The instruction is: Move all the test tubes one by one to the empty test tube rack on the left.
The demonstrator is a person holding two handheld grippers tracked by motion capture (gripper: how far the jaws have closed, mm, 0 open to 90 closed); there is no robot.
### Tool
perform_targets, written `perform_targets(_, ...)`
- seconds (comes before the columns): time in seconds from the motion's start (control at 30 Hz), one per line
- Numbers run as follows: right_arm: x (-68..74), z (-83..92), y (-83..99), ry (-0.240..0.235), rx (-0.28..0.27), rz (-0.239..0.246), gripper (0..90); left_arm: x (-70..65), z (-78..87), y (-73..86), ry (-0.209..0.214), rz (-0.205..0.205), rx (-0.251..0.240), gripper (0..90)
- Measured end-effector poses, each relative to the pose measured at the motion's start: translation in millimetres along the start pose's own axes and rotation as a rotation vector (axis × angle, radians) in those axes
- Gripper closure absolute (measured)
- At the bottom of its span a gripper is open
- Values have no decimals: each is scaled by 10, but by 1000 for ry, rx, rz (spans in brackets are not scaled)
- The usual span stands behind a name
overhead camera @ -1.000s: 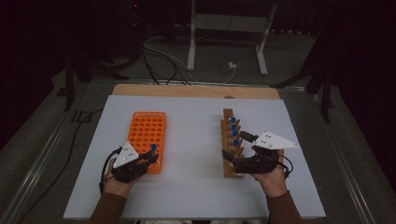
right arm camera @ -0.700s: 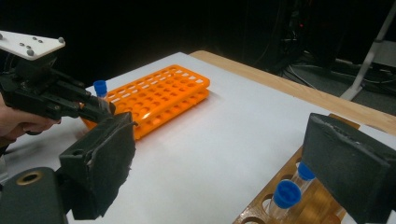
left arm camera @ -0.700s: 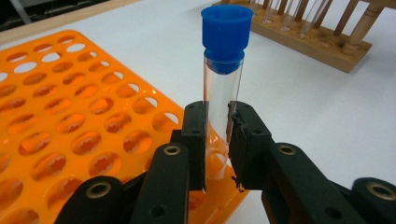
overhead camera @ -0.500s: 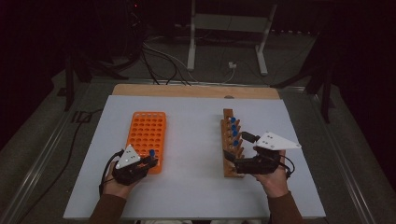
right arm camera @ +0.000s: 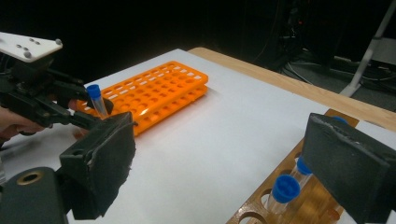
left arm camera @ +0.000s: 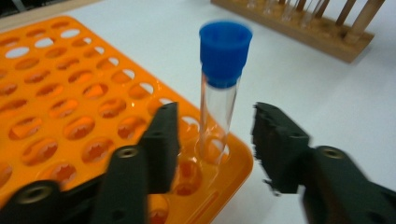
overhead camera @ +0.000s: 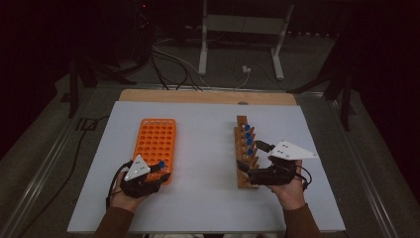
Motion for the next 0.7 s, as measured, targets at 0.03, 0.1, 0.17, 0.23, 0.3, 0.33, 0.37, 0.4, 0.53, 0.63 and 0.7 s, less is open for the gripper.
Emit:
perform_targets(0.03,-4,2,1,0,-1,-2,102,-1,6,-12,-4,2,-10,454)
perform_targets(0.1,-12,5,3,3,-1,-3,102,-1,19,-34,-1,15,-27,411)
perform_targets(0.17,-23,9,4,5,-3,-6,102,6,27,-63,-25,23,-35,322)
perform_targets(0.23,-42,17,7,11,-3,-8,102,11,46,-103,-32,36,-59,265)
perform_targets(0.3,-62,25,15,15,-4,-12,103,13,61,-147,-40,43,-77,225)
perform_targets(0.33,-74,29,21,18,-5,-13,102,14,70,-170,-40,45,-85,190)
perform_targets(0.37,-88,34,28,24,-3,-13,102,14,79,-190,-39,50,-93,175)
perform_targets(0.4,-102,38,36,27,-2,-16,103,19,92,-214,-38,53,-106,161)
perform_targets(0.53,-174,54,72,43,3,-33,104,55,133,-265,-55,74,-131,69)
perform_targets(0.63,-232,40,117,58,16,-39,116,92,172,-287,-70,91,-153,21)
perform_targets(0.7,-269,16,161,66,32,-46,122,110,192,-294,-77,97,-161,16)
Point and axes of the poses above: each handheld gripper's, and its own axes: z roughly backward along the jaws, y roughly out of its underside, x roughly to its left, the point moved 5 cm from there along -z, roughly forward along the jaws, and after that the axes turned 2 degrees about -x, right-handed, at the moved point
